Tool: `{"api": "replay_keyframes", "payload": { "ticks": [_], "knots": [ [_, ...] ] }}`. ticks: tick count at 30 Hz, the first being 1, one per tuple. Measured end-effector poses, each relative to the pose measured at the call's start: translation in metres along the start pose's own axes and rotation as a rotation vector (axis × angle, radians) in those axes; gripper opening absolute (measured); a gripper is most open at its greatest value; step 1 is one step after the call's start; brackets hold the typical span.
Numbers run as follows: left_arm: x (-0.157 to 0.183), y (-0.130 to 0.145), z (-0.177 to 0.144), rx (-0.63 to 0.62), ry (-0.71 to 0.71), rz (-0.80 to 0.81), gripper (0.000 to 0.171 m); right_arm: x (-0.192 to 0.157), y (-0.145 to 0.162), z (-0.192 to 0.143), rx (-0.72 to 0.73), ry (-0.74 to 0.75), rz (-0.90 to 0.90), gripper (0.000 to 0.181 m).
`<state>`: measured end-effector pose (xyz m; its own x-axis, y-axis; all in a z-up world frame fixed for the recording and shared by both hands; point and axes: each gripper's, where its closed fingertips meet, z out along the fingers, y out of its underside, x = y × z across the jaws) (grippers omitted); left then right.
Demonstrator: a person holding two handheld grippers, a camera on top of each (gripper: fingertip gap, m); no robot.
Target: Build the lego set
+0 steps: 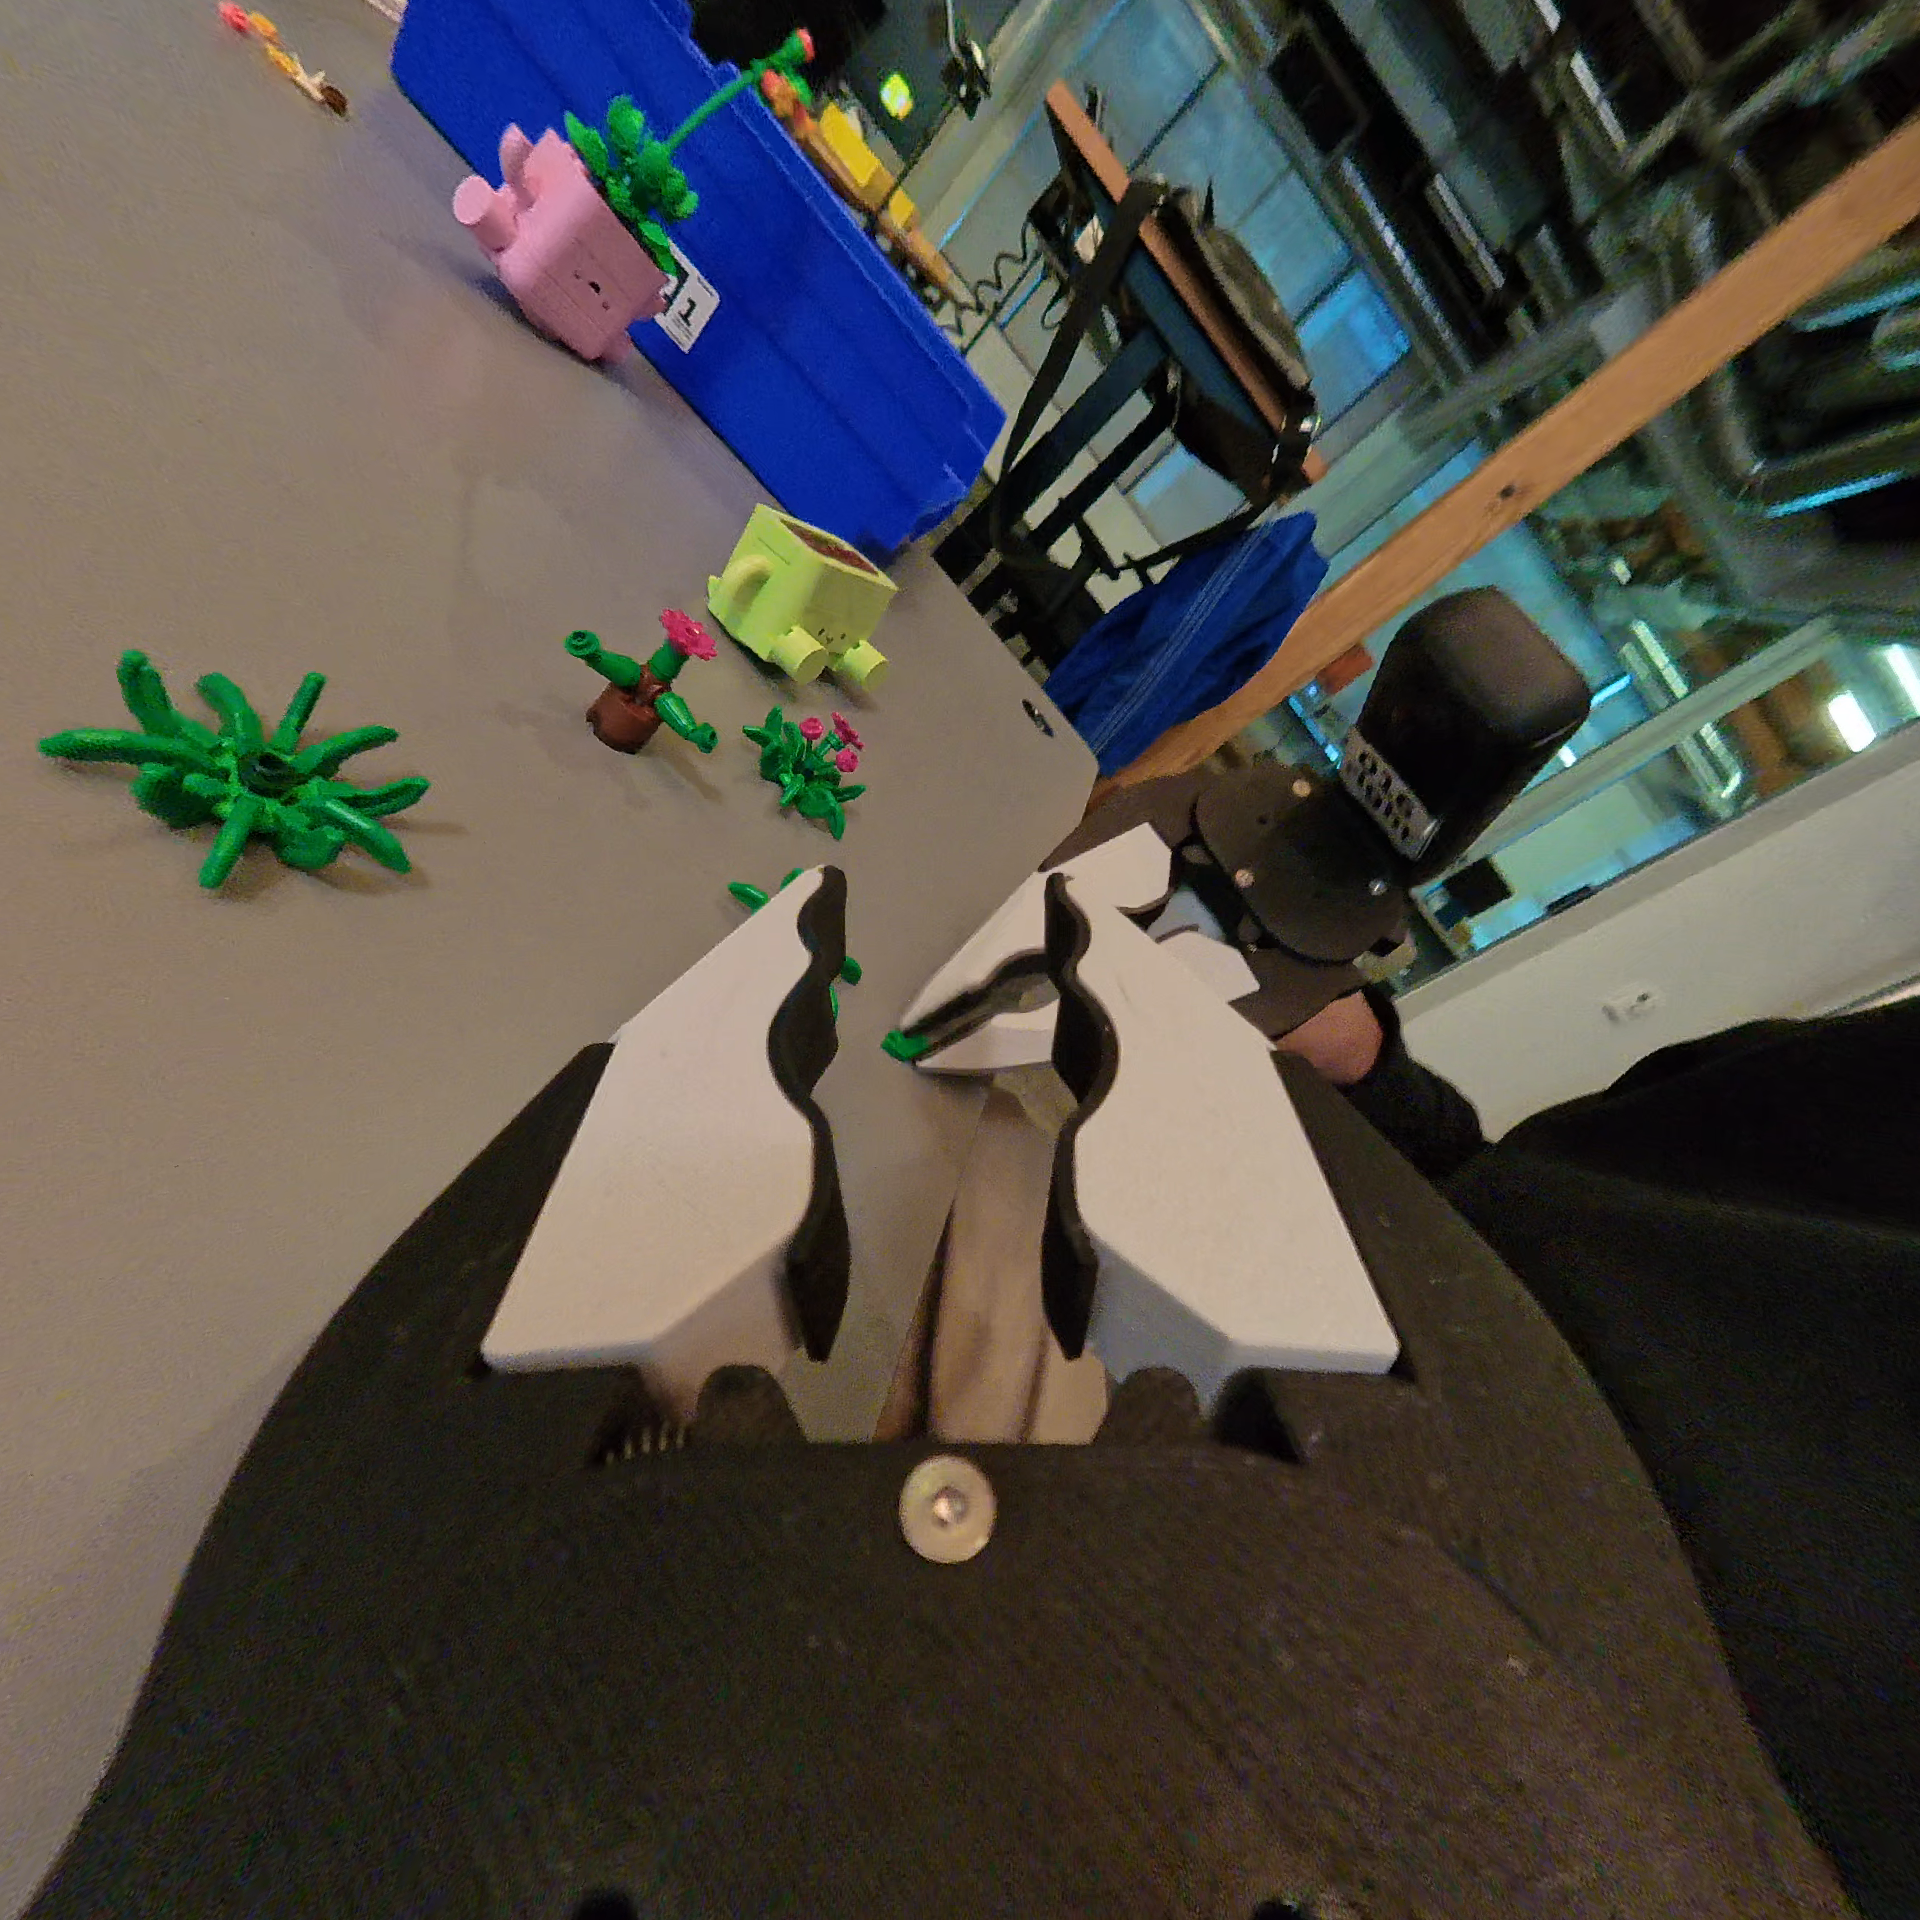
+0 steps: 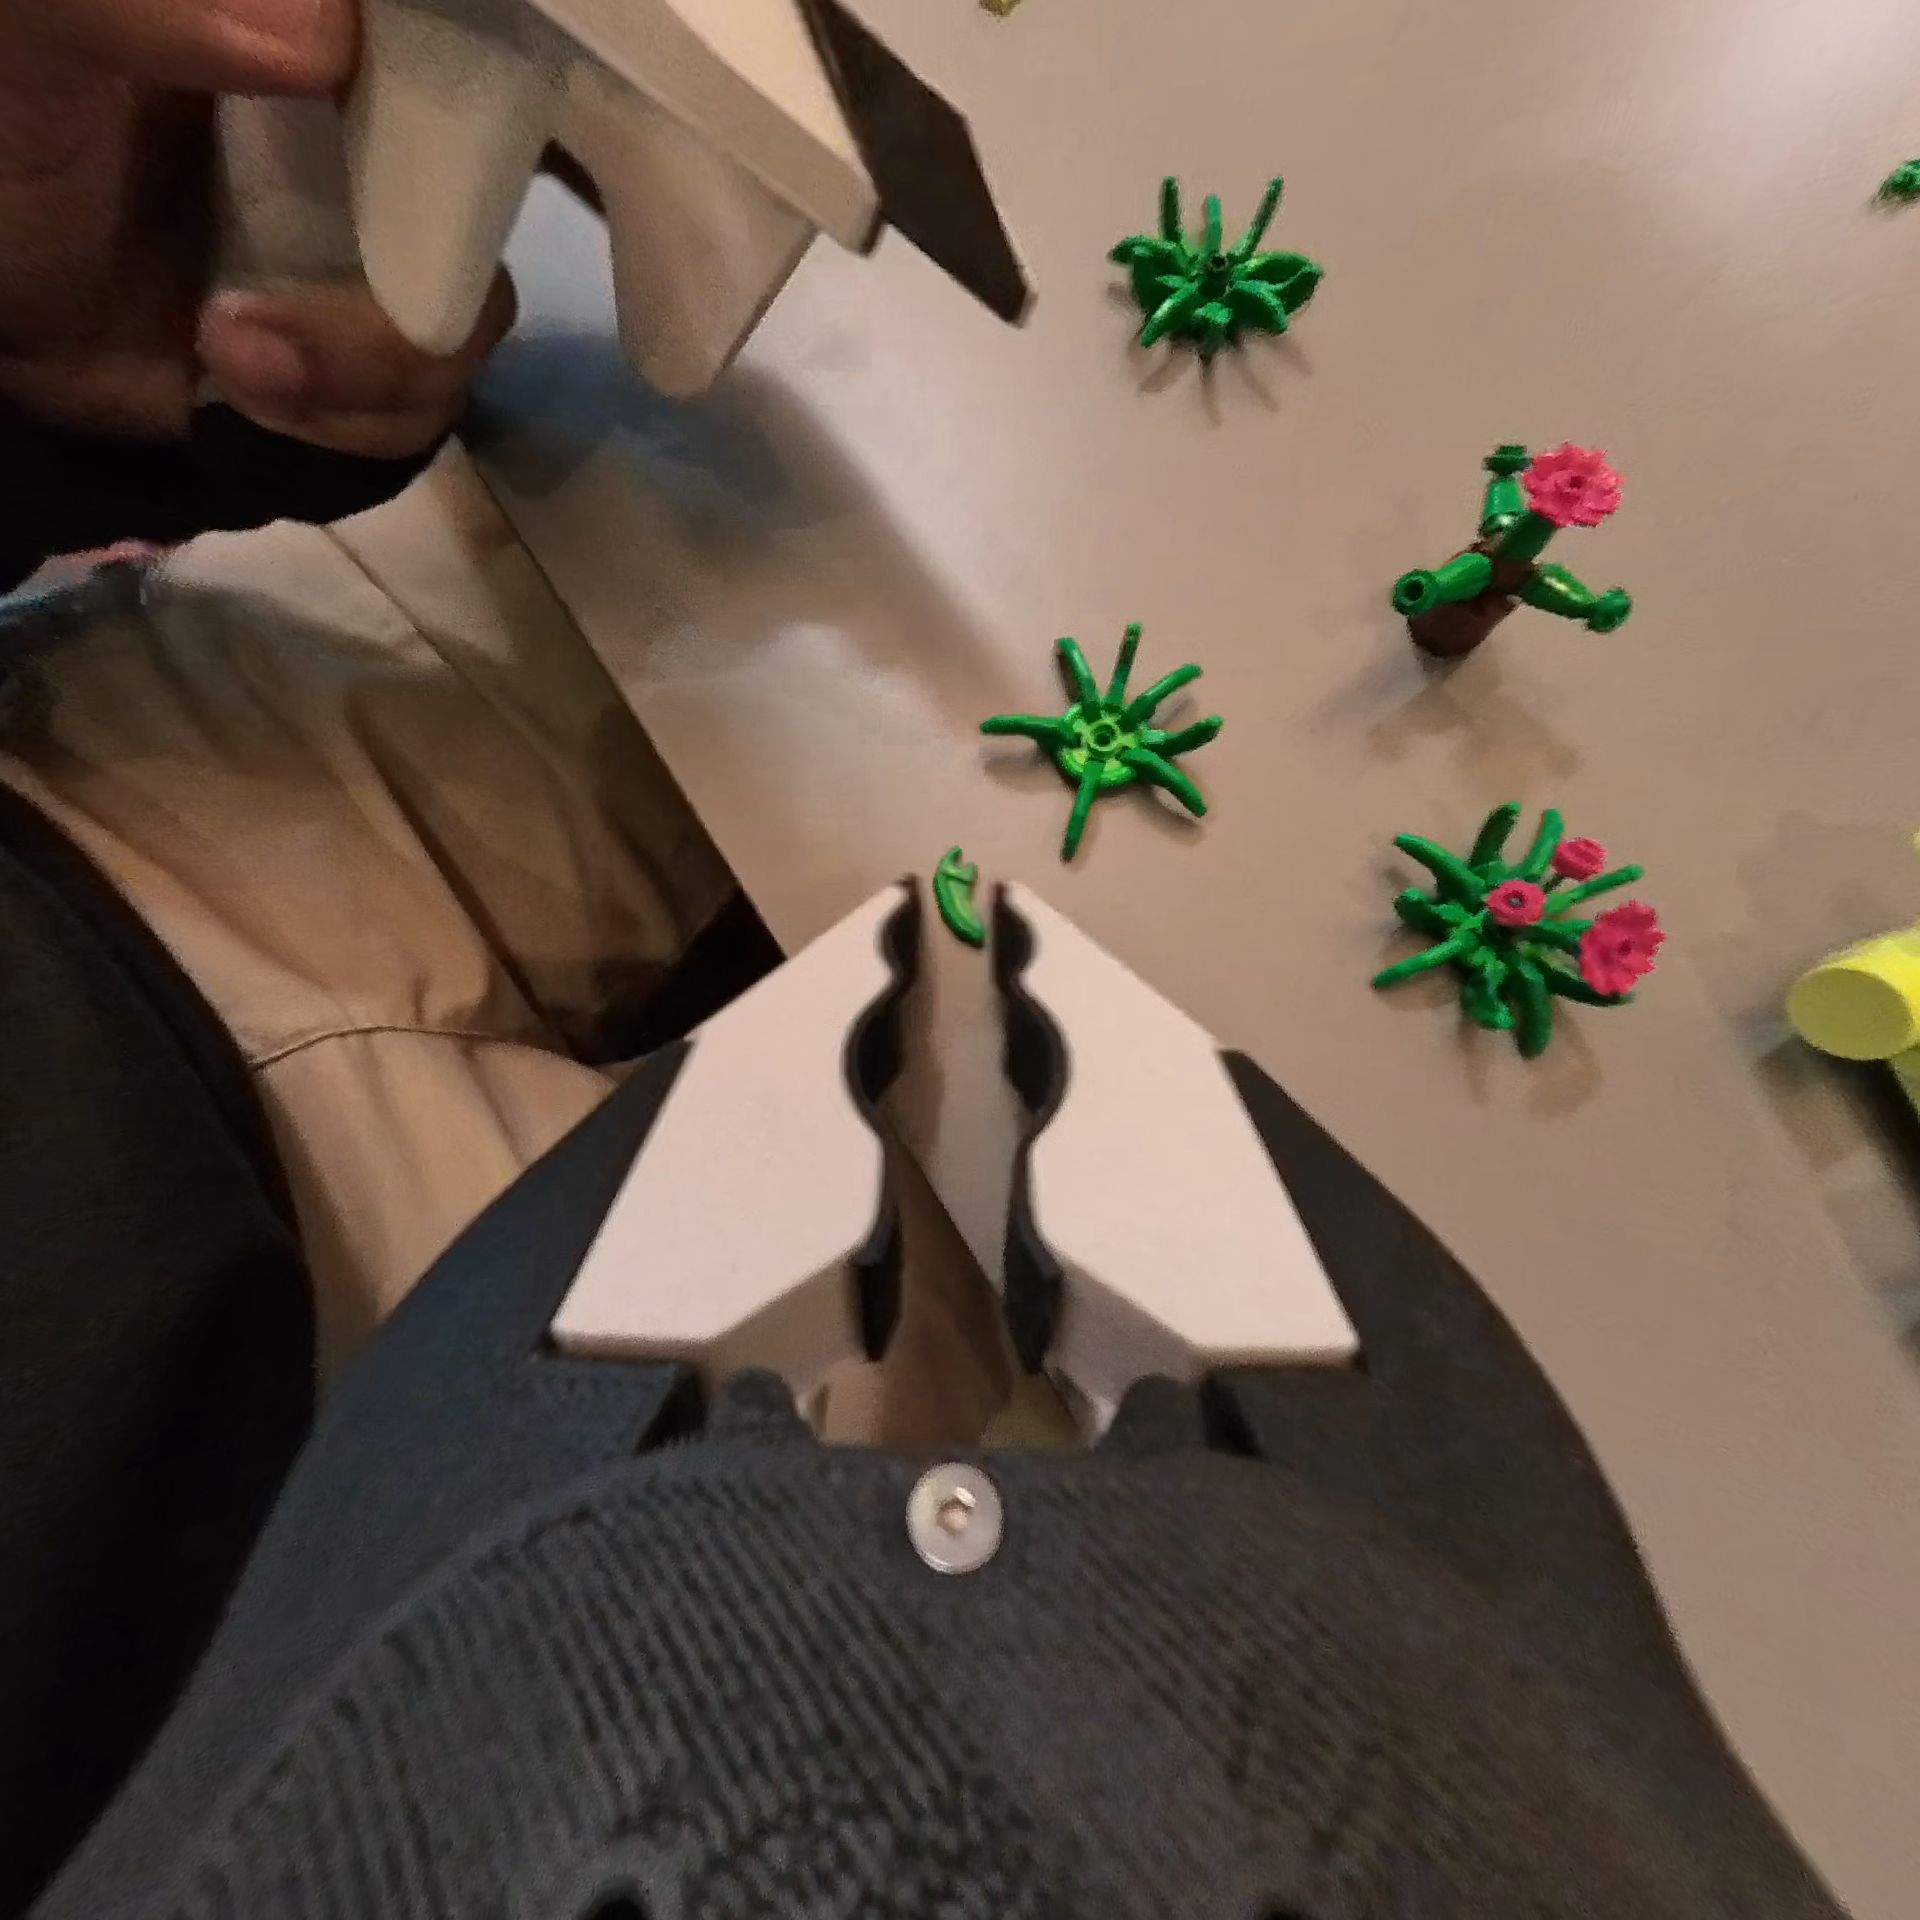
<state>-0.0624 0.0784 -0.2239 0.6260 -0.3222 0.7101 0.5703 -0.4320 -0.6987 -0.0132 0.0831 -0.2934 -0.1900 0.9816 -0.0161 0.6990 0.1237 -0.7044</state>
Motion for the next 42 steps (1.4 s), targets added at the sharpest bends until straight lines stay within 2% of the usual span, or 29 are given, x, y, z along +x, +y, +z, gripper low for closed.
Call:
{"api": "replay_keyframes", "payload": {
  "ticks": [1, 6, 9, 11, 15, 18, 22, 25, 27, 30, 36, 40, 42],
  "knots": [
    [0.001, 0.002, 0.002, -0.017, -0.007, 0.024, 0.037, -0.003, 0.000, 0.001, -0.011, -0.020, -0.007, 0.004],
    [0.007, 0.013, 0.008, -0.083, -0.017, 0.090, 0.037, -0.004, -0.002, 0.001, -0.016, -0.017, -0.030, 0.003],
    [0.008, 0.016, 0.009, -0.091, 0.012, 0.018, 0.036, -0.006, -0.011, -0.004, 0.062, 0.035, -0.104, 0.003],
    [0.012, 0.022, 0.011, -0.126, 0.064, -0.058, 0.024, -0.006, -0.024, -0.014, 0.146, 0.093, -0.179, 0.003],
    [0.029, 0.027, 0.016, -0.144, 0.204, -0.190, 0.024, -0.014, -0.045, -0.033, 0.269, 0.185, -0.352, 0.003],
    [0.032, 0.030, 0.018, -0.156, 0.211, -0.187, 0.016, -0.018, -0.052, -0.039, 0.297, 0.236, -0.435, 0.003],
    [0.037, 0.031, 0.018, -0.161, 0.228, -0.163, 0.001, -0.020, -0.055, -0.041, 0.309, 0.243, -0.445, 0.003],
    [0.041, 0.029, 0.016, -0.154, 0.251, -0.156, 0.001, -0.022, -0.057, -0.044, 0.337, 0.239, -0.452, 0.003],
    [0.044, 0.022, 0.014, -0.116, 0.273, -0.161, 0.000, -0.022, -0.064, -0.049, 0.412, 0.223, -0.403, 0.004],
    [0.049, 0.011, 0.008, -0.054, 0.322, -0.159, 0.000, -0.018, -0.076, -0.063, 0.554, 0.116, -0.197, 0.012],
    [0.066, -0.002, 0.001, 0.026, 0.413, -0.126, 0.000, -0.024, -0.087, -0.077, 0.709, -0.321, 0.248, 0.021],
    [0.071, 0.001, 0.003, 0.017, 0.432, -0.107, 0.000, -0.028, -0.088, -0.076, 0.731, -0.430, 0.340, 0.022],
    [0.073, 0.002, 0.003, 0.014, 0.443, -0.107, 0.000, -0.030, -0.089, -0.077, 0.738, -0.454, 0.349, 0.009]
  ]
}}
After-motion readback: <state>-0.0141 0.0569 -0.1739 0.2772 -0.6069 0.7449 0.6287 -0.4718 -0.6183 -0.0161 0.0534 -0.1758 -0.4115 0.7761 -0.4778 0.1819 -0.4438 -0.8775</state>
